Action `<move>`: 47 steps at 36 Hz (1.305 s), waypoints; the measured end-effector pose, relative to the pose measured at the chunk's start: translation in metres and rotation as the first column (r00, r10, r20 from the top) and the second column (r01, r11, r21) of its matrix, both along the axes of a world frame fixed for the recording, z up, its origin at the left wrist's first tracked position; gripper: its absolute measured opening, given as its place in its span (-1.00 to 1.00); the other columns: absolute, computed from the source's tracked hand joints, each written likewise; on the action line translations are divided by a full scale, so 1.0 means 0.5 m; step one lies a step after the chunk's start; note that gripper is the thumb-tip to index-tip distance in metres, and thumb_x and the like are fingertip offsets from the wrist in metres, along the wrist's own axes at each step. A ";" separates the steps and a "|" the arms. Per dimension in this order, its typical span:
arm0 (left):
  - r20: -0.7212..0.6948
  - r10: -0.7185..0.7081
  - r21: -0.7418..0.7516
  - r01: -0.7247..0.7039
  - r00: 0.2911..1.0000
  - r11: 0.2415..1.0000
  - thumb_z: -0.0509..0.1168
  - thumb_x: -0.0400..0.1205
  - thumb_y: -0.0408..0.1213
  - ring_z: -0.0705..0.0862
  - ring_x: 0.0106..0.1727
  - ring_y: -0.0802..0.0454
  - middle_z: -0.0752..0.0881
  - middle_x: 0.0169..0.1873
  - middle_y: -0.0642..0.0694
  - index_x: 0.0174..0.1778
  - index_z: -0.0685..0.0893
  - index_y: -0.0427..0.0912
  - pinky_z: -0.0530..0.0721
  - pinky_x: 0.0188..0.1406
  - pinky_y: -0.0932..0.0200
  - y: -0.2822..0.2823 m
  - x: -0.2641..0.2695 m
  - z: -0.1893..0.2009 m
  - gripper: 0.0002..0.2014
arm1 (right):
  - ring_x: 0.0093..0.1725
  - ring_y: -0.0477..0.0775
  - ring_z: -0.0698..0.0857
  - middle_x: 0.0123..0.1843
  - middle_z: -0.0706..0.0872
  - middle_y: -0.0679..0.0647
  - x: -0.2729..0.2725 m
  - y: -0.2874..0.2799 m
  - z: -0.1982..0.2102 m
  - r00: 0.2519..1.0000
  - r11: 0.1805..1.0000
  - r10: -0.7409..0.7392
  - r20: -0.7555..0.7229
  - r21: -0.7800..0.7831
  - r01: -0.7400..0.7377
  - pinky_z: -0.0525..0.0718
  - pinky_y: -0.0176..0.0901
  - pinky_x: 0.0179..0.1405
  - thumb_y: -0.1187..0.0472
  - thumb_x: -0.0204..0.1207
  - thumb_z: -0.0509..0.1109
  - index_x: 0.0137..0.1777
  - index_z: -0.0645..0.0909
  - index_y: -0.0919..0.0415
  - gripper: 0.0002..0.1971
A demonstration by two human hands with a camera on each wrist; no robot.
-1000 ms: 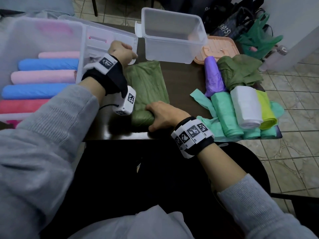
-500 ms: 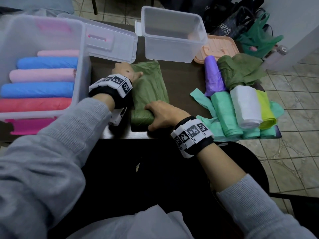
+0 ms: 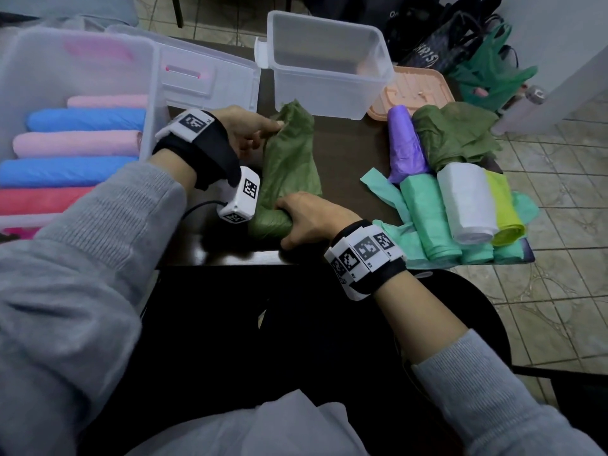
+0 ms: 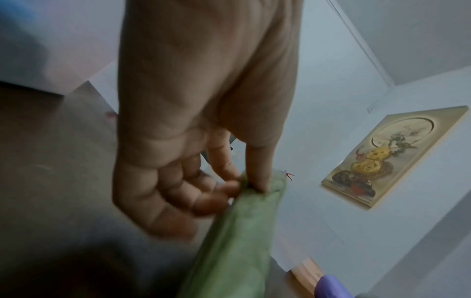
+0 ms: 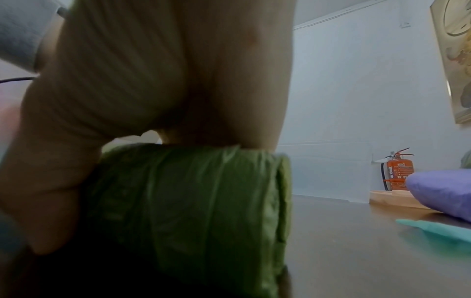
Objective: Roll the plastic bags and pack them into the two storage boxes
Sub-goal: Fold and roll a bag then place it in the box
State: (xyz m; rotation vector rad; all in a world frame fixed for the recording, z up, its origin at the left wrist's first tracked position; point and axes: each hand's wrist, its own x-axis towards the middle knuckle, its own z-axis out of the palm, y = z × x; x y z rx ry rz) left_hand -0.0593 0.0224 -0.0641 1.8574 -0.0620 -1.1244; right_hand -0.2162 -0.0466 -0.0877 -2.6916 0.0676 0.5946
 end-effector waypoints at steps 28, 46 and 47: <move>0.339 0.303 -0.066 -0.299 0.890 0.952 0.34 0.56 -0.40 0.65 0.05 -0.06 0.62 0.11 -0.24 0.26 0.56 -0.33 0.66 0.18 0.00 -0.017 0.046 -0.040 -0.67 | 0.05 0.07 0.61 0.11 0.65 0.07 -0.016 -0.021 -0.003 0.999 0.998 -0.036 -0.034 0.058 0.038 0.58 -0.14 -0.02 0.11 0.16 0.67 0.24 0.50 0.13 -0.36; 0.540 -0.679 0.577 0.369 0.498 0.729 0.32 0.64 -0.19 0.44 0.46 -0.23 0.41 0.50 -0.26 0.57 0.30 -0.14 0.39 0.38 0.06 -0.003 -0.002 -0.066 -0.41 | -0.07 0.05 0.55 -0.06 0.53 -0.01 -0.033 -0.022 0.008 0.996 0.996 -0.086 -0.012 0.034 0.087 0.52 -0.13 -0.22 0.08 0.16 0.67 0.11 0.49 0.17 -0.43; 0.540 -0.679 0.576 0.370 0.497 0.729 0.31 0.64 -0.17 0.44 0.46 -0.24 0.42 0.50 -0.26 0.58 0.29 -0.11 0.39 0.38 0.05 0.001 -0.001 -0.067 -0.41 | -0.05 0.05 0.55 -0.06 0.52 -0.01 -0.032 -0.021 0.007 0.996 0.995 -0.090 -0.010 0.033 0.091 0.53 -0.13 -0.19 0.07 0.15 0.68 0.11 0.50 0.17 -0.42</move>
